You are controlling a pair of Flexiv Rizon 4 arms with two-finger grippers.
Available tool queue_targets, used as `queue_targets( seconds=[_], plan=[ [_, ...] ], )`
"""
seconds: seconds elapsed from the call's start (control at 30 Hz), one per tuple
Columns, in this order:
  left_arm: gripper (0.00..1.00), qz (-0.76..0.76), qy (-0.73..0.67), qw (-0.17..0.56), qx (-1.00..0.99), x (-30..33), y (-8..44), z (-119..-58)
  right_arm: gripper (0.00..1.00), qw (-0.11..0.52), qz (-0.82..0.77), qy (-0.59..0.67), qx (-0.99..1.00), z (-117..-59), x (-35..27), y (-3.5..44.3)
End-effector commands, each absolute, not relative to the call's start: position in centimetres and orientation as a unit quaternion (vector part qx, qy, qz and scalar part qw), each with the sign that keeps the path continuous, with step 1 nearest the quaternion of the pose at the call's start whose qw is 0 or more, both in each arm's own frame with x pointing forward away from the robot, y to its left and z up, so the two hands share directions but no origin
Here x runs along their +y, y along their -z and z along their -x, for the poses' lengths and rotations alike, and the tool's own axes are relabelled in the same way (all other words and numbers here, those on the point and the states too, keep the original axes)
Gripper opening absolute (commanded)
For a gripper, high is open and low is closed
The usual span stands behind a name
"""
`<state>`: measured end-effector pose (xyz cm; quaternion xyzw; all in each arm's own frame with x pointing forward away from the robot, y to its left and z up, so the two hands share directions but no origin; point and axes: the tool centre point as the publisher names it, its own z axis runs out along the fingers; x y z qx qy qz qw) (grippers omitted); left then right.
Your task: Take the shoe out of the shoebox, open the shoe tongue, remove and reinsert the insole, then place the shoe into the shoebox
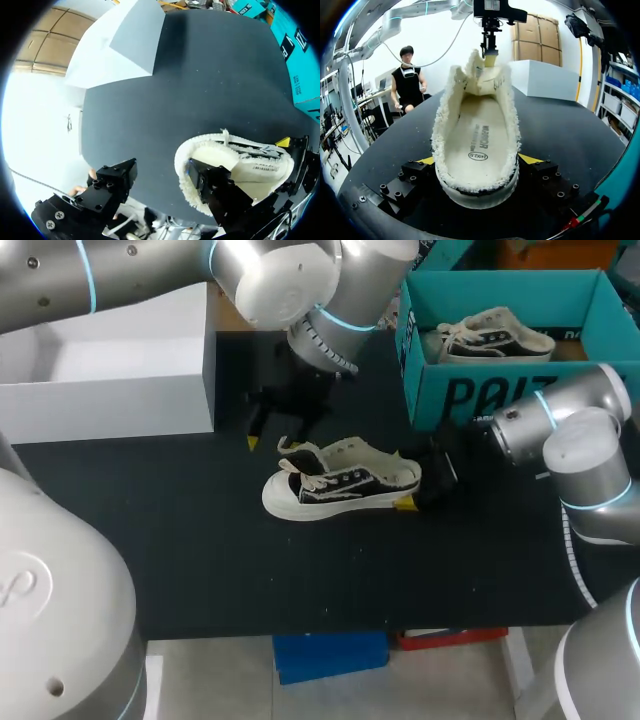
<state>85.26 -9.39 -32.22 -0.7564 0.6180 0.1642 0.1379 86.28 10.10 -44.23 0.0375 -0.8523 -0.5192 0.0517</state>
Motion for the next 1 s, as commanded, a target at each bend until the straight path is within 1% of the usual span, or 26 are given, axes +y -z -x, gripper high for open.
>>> queue_targets(
  seconds=[0.03, 0.2, 0.4, 0.53, 0.7, 0.73, 0.83, 0.87, 0.9, 0.93, 1.0],
  plan=[
    [1.0, 0.755, -0.159, 0.129, 0.623, -8.3, 32.9, -84.9, 0.0, 0.052, -0.037, 0.519, -0.853, -86.3, 10.1, 44.3],
    [1.0, 0.742, -0.162, 0.114, 0.64, -7.2, 33.4, -84.3, 0.0, 0.052, -0.037, 0.519, -0.853, -86.3, 10.1, 44.3],
    [1.0, 0.734, -0.164, 0.117, 0.649, -6.2, 33.8, -84.1, 0.0, 0.052, -0.037, 0.519, -0.853, -86.3, 10.1, 44.3],
    [1.0, 0.723, -0.155, 0.11, 0.664, -5.6, 32.7, -84.3, 0.0, 0.052, -0.037, 0.519, -0.853, -86.3, 10.1, 44.3],
    [1.0, 0.642, -0.115, 0.112, 0.75, -5.1, 28.7, -84.5, 0.0, 0.052, -0.037, 0.519, -0.853, -86.3, 10.1, 44.3],
    [1.0, 0.613, -0.105, 0.101, 0.777, -5.2, 27.8, -84.5, 0.0, 0.052, -0.037, 0.519, -0.853, -86.3, 10.1, 44.3],
    [1.0, 0.475, -0.098, 0.031, 0.874, -5.7, 25.5, -84.2, 0.0, 0.052, -0.037, 0.519, -0.853, -86.3, 10.1, 44.3],
    [0.39, 0.408, -0.098, -0.003, 0.908, -5.9, 24.8, -83.8, 0.0, 0.052, -0.037, 0.519, -0.853, -86.3, 10.1, 44.3],
    [0.1, 0.342, -0.098, -0.022, 0.934, -6.1, 24.2, -83.5, 0.0, 0.052, -0.037, 0.519, -0.853, -86.3, 10.1, 44.3],
    [0.0, 0.27, -0.105, -0.043, 0.956, -6.3, 23.9, -83.1, 0.0, 0.052, -0.037, 0.519, -0.853, -86.3, 10.1, 44.3],
    [0.0, 0.137, -0.106, -0.074, 0.982, -6.8, 23.6, -82.7, 0.0, 0.052, -0.037, 0.519, -0.853, -86.3, 10.1, 44.3]
  ],
)
